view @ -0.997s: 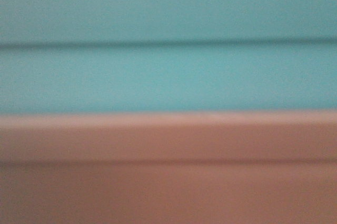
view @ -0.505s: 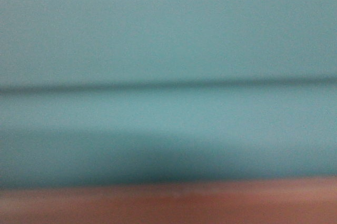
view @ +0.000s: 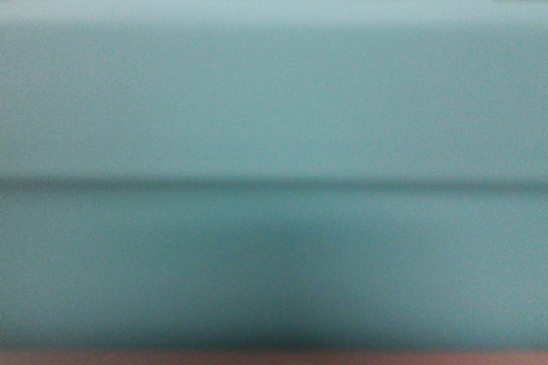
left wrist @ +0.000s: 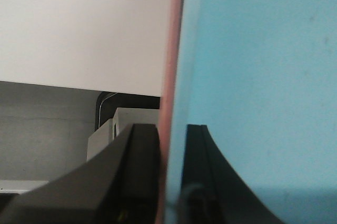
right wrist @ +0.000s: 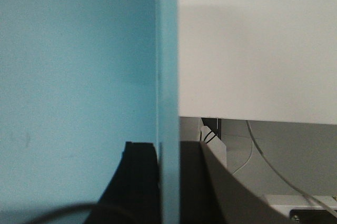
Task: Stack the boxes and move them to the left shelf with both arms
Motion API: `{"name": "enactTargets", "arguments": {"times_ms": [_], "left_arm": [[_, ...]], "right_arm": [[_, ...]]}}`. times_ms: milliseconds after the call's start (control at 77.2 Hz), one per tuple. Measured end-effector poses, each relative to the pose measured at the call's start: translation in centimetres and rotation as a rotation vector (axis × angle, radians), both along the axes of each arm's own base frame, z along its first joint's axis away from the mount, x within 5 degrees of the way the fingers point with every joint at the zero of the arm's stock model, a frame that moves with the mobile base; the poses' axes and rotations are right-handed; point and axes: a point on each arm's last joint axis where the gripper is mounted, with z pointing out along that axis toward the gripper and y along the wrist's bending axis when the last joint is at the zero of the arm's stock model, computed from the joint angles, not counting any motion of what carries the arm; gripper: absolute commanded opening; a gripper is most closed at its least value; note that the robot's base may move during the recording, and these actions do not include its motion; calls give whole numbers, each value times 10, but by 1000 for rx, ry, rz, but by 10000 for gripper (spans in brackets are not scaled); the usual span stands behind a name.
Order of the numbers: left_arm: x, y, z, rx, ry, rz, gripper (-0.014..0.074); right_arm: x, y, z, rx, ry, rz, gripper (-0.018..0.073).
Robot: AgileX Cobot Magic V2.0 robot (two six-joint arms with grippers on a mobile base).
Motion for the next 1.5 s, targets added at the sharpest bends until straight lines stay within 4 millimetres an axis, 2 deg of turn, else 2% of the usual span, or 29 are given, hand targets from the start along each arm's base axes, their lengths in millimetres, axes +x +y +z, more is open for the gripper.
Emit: {"name": "enactTargets", "arguments": {"times_ms": [1502], "left_arm": [[0,0,0,-4,4,0,7]], "right_arm": [[0,0,0,3,-4,-3,57]]}}
